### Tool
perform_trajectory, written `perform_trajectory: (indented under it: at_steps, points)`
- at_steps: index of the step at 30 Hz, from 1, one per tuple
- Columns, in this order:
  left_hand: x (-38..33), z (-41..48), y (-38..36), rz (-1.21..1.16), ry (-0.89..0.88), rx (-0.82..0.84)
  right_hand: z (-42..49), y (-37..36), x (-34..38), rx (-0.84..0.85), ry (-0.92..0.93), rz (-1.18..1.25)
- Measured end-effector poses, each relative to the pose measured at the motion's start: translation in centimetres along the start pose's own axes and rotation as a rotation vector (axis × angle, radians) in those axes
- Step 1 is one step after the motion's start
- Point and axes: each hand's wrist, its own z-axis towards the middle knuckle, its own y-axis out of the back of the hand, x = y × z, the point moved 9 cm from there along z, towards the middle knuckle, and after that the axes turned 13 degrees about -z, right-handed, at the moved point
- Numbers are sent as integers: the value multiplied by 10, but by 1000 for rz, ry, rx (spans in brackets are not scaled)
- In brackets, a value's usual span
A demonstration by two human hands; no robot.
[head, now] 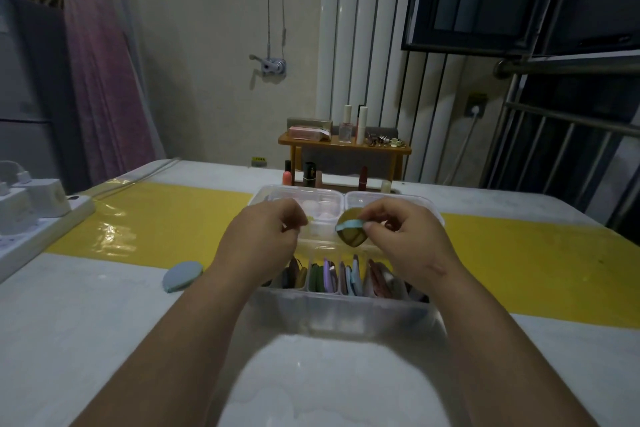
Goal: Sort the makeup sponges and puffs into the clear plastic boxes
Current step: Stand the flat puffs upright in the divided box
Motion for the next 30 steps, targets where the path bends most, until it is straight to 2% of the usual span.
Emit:
perform_trajectory:
  at_steps: [6,16,18,24,30]
  points:
    - [21,5,15,120,107,-110,2,23,-14,-90,-99,-17]
    - [40,7,7,176,199,-53,-1,38,-35,-126,-254,-219]
    - [40,8,7,183,200,-51,-2,35,-38,-70,-282,-283]
    - [39,7,6,201,197,-56,-4,2,-47,279,-333,-429]
    - [39,7,6,197,198,-51,-6,7,-44,305,-329,-481]
